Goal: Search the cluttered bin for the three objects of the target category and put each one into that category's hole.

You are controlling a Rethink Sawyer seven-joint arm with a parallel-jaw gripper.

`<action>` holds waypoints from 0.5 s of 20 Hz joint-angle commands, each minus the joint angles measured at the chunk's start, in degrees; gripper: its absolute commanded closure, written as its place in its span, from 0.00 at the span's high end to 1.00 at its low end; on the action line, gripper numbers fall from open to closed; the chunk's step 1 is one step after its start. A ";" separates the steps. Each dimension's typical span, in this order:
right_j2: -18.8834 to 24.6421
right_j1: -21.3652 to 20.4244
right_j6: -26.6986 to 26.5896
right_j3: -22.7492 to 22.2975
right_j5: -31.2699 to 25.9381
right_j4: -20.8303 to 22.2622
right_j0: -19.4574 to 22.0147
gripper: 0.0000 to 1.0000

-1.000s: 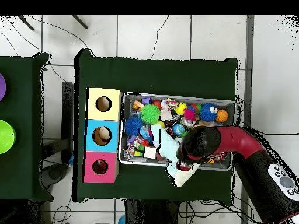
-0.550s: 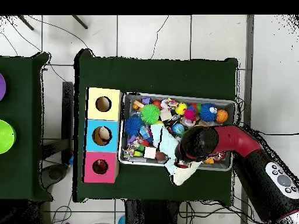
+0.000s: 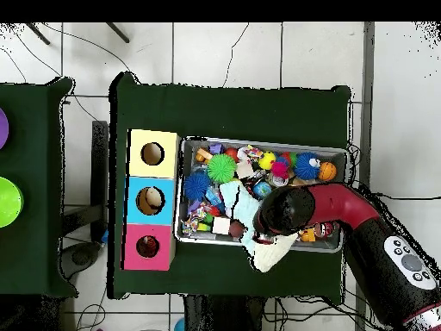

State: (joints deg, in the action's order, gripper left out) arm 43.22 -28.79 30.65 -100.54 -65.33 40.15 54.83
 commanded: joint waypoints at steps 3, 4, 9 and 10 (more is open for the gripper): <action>-0.19 1.66 -4.35 2.05 4.03 3.33 -1.03 1.00; -0.22 1.64 -4.47 2.09 4.02 3.40 -1.06 1.00; -0.16 1.64 -4.81 2.06 4.06 3.43 -0.97 1.00; -0.14 1.65 -4.86 2.03 4.11 3.47 -0.91 1.00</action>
State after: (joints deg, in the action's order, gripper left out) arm 43.22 -28.78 30.65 -100.55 -65.33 40.37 54.30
